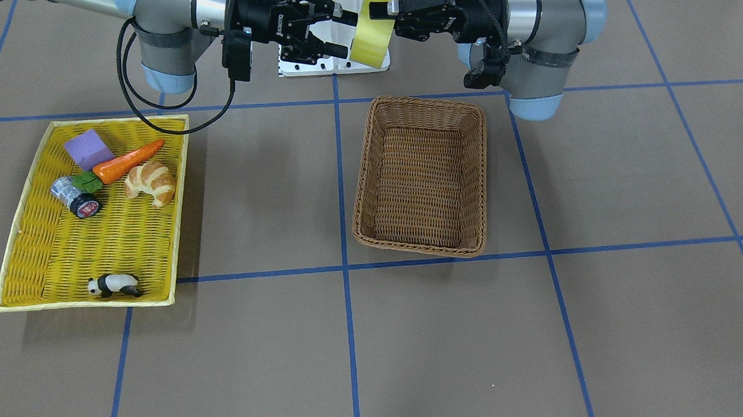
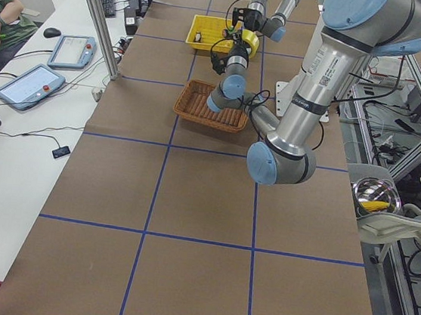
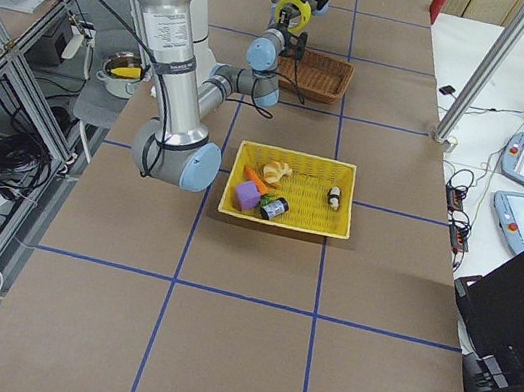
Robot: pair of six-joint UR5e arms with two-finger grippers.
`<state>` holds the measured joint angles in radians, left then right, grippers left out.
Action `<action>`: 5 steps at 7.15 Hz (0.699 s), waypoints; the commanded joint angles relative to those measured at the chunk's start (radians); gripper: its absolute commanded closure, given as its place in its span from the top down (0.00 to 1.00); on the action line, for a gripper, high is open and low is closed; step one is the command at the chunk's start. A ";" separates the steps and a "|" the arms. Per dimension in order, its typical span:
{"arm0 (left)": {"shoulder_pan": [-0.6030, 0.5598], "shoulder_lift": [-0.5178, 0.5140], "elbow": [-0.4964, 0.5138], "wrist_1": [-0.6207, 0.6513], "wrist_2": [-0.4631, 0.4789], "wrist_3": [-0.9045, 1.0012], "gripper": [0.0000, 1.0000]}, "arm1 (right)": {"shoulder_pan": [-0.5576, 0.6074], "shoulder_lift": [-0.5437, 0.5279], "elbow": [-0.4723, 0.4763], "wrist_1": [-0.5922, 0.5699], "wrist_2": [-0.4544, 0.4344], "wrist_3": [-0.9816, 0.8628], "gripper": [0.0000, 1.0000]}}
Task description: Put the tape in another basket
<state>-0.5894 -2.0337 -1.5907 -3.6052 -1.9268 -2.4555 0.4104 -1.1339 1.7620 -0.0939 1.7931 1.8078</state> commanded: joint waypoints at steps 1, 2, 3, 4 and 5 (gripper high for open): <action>-0.001 0.016 0.000 0.000 -0.065 0.000 0.00 | 0.025 -0.021 0.002 0.000 0.020 -0.004 0.99; -0.004 0.033 0.000 -0.003 -0.075 0.000 0.00 | 0.083 -0.042 0.001 -0.001 0.105 -0.004 0.99; -0.007 0.046 0.000 0.000 -0.075 0.001 0.00 | 0.163 -0.061 -0.004 -0.004 0.206 -0.004 0.99; -0.021 0.061 0.003 0.002 -0.072 0.013 0.00 | 0.242 -0.076 -0.010 -0.015 0.269 -0.010 0.99; -0.042 0.105 0.000 0.017 -0.069 0.117 0.00 | 0.331 -0.084 -0.039 -0.033 0.349 -0.033 0.99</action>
<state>-0.6108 -1.9691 -1.5895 -3.6004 -1.9979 -2.4208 0.6412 -1.2046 1.7467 -0.1100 2.0504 1.7937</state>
